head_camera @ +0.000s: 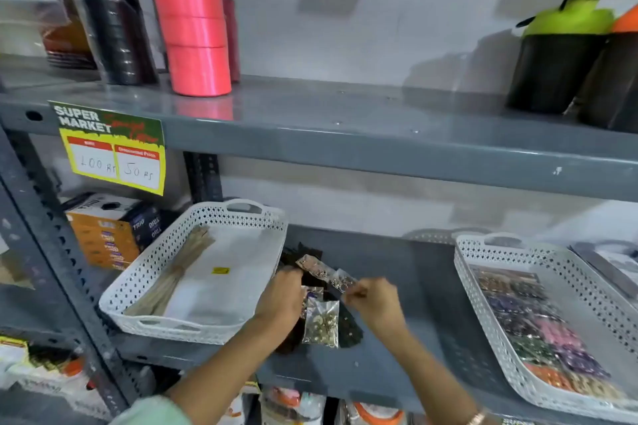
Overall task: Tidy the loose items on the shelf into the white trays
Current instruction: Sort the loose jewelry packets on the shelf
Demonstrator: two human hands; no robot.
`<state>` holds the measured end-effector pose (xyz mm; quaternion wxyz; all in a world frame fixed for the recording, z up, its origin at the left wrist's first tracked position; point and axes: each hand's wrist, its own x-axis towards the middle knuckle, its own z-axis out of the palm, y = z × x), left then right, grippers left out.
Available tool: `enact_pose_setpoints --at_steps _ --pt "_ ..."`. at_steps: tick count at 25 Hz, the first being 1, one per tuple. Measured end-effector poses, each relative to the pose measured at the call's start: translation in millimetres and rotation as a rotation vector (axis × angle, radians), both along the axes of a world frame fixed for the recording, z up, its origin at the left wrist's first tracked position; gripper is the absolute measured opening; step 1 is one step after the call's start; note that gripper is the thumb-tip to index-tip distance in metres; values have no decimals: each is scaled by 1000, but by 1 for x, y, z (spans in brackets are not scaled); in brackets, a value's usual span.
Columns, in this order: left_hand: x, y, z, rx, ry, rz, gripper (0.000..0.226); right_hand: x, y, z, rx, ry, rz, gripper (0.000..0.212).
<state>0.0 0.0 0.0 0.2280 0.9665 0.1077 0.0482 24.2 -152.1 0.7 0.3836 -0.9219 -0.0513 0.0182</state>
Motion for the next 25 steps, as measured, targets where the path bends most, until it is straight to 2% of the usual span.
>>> enact_pose_setpoints --at_steps 1,3,5,8,9,11,14,16,18,19,21,22,24,25 --pt "8 1 -5 45 82 10 27 4 4 -12 -9 101 -9 11" --pt "18 5 -17 49 125 6 31 8 13 -33 -5 238 -61 20" --pt "23 8 -22 62 137 -24 29 11 23 -48 5 251 -86 26" --pt "28 8 -23 151 145 -63 24 16 27 -51 69 214 -130 15" --pt "33 11 -24 125 158 -60 21 19 28 -53 111 231 -135 23" --pt "42 17 -18 11 190 -47 17 21 23 -51 238 287 -122 37" --pt "53 20 -6 -209 150 -36 17 29 -16 -27 477 374 -124 33" --pt "56 2 0 -439 146 -44 23 48 -64 -7 525 345 -192 32" --pt "58 -28 -6 -499 252 -108 14 66 -110 9 389 288 -271 34" --pt "60 -48 -12 -513 313 -154 15 73 -129 11 210 249 -282 31" --pt "65 -84 -28 -506 414 -228 14 78 -147 7 -207 234 -198 11" --pt "67 -98 -37 -472 442 -257 15 78 -149 0 -344 233 -148 12" --pt "75 -118 -55 -396 453 -292 21 78 -150 -19 -445 230 -112 27" --pt "77 -124 -59 -378 455 -305 15 77 -150 -25 -474 202 -111 29"
